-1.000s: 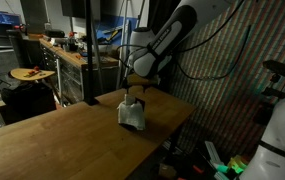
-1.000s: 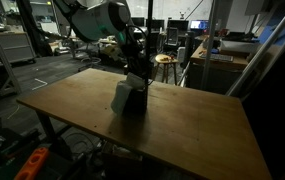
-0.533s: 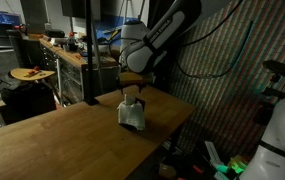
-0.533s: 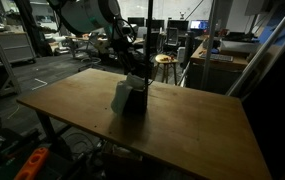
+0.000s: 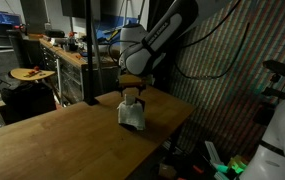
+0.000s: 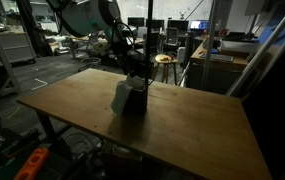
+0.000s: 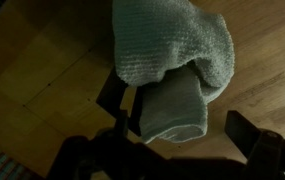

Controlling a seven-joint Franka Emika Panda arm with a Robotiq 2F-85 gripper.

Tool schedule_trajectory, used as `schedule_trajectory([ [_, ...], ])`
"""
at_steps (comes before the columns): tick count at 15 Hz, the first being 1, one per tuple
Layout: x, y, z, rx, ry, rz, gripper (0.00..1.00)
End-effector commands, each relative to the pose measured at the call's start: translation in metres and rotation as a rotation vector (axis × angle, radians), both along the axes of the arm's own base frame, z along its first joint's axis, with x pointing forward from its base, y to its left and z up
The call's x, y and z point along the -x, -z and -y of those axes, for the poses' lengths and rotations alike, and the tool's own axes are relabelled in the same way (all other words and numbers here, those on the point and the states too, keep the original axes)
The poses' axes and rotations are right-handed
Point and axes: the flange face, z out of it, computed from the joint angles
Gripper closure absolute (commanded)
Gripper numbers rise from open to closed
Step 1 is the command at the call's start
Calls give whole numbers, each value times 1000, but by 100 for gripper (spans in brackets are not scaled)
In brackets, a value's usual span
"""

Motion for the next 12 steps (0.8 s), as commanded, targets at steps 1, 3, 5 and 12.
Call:
schedule_trajectory([
  [1,-14,0,3,-7,14,12,0],
  [3,-18,3,4,-5,16,11,0],
  [5,-22,6,7,0,18,9,0],
  [12,-28,14,13,8,26,3,56],
])
